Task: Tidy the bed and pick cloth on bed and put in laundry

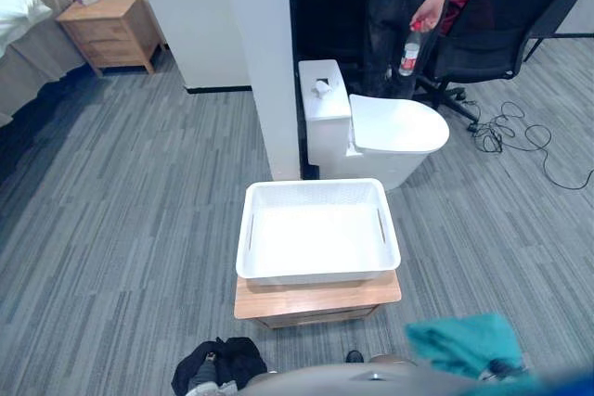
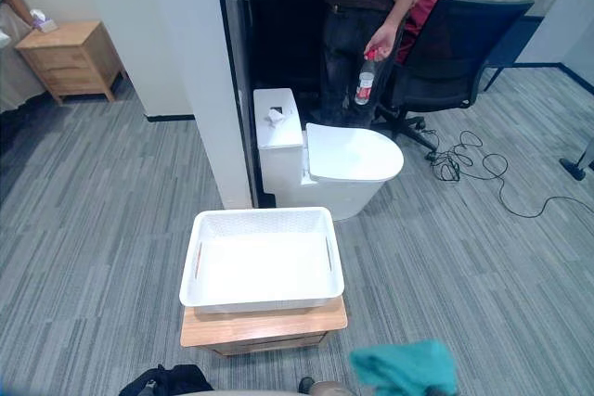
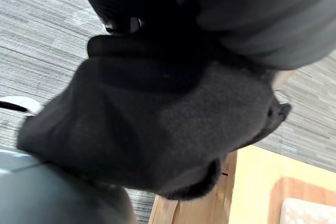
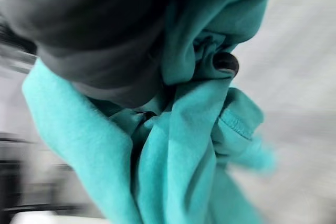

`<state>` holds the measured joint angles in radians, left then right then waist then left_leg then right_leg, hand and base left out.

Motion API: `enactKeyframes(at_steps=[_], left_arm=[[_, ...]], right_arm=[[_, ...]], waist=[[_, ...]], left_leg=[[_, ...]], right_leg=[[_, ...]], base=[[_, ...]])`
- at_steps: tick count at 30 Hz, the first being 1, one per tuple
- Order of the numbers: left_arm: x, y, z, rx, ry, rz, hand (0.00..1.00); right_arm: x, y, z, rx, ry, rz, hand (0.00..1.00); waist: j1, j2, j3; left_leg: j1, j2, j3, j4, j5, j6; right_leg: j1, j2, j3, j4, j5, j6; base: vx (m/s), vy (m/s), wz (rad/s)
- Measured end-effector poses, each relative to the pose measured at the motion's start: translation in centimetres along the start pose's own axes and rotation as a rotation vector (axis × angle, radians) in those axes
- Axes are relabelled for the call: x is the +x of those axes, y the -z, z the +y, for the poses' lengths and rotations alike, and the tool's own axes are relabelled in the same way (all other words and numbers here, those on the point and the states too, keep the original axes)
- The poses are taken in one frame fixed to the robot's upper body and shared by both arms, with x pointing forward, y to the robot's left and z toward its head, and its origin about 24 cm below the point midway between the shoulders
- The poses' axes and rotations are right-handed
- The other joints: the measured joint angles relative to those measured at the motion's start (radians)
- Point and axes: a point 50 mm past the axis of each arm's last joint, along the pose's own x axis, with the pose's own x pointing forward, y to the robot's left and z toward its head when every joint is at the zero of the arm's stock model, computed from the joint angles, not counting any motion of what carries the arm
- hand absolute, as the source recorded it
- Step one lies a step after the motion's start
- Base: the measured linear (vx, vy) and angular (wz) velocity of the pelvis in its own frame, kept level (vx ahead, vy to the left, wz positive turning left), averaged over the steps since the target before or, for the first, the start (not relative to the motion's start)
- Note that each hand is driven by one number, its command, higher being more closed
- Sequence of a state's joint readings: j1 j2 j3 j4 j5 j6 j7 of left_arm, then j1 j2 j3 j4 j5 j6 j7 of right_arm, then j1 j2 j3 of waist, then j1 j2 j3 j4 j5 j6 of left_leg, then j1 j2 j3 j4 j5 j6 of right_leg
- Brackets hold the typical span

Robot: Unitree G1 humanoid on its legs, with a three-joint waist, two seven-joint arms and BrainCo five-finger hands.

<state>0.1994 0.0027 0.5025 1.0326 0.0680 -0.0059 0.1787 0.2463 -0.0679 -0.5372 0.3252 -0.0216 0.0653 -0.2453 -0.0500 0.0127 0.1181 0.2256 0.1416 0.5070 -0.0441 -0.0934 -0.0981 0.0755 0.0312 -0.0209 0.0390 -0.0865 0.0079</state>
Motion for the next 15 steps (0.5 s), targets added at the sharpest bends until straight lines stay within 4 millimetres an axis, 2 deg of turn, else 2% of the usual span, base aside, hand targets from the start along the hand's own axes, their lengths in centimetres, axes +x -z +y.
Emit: enactKeyframes(at_steps=[1,2,3,5,7,8,15], left_arm=[[-0.1,0.4,0.1,0.002,-0.003,0.01,1.0],[-0.2,1.0,0.1,0.015,0.001,0.021,1.0],[-0.3,1.1,0.0,0.024,0.006,0.023,1.0],[-0.4,1.2,-0.3,0.049,0.02,0.016,1.0],[-0.3,1.0,-0.3,0.065,0.024,0.009,1.0],[-0.3,1.0,-0.3,0.075,0.027,0.007,1.0],[-0.2,0.6,-0.2,0.131,0.035,-0.011,1.0]], right_arm=[[0.1,-2.4,0.0,-0.021,-0.002,-0.111,1.0],[0.2,-5.6,-0.4,-0.046,0.013,-0.253,1.0],[0.2,-6.9,-0.4,-0.058,0.018,-0.307,1.0],[0.0,-11.5,0.4,-0.084,0.001,-0.507,1.0],[-0.4,-13.6,1.2,-0.097,-0.014,-0.598,1.0],[-0.9,-15.2,1.9,-0.079,-0.03,-0.67,1.0],[-4.4,-19.9,4.5,-0.155,-0.133,-0.97,1.0]], waist=[[0.001,0.004,-0.003],[0.002,0.006,-0.012],[0.003,0.008,-0.018],[0.002,0.012,-0.023],[0.003,0.011,-0.023],[0.005,0.011,-0.023],[0.001,0.0,-0.023]], left_leg=[[0.002,0.003,0.001,0.004,0.0,-0.001],[0.003,0.004,-0.002,0.008,0.0,-0.002],[0.003,0.004,-0.004,0.009,0.0,-0.002],[0.002,0.004,-0.025,0.008,0.001,-0.004],[-0.001,0.003,-0.033,0.008,0.002,-0.005],[-0.004,0.0,-0.044,0.008,0.002,-0.004],[-0.026,-0.012,-0.083,0.007,0.009,0.006]], right_leg=[[0.001,0.002,0.0,0.001,0.0,-0.001],[0.002,0.003,-0.002,0.008,-0.004,-0.003],[0.002,0.003,-0.003,0.009,-0.005,-0.003],[0.003,0.002,-0.015,0.007,-0.005,-0.003],[0.003,0.001,-0.021,0.007,-0.005,-0.003],[0.004,0.0,-0.024,0.005,-0.005,-0.003],[0.002,-0.011,-0.044,-0.005,0.001,0.002]], base=[[0.1,-0.004,-0.07],[0.09,0.002,0.03],[0.09,0.006,0.08],[0.05,0.003,0.14],[0.01,-0.001,0.13],[0.0,0.0,0.09],[-0.02,0.002,0.12]])
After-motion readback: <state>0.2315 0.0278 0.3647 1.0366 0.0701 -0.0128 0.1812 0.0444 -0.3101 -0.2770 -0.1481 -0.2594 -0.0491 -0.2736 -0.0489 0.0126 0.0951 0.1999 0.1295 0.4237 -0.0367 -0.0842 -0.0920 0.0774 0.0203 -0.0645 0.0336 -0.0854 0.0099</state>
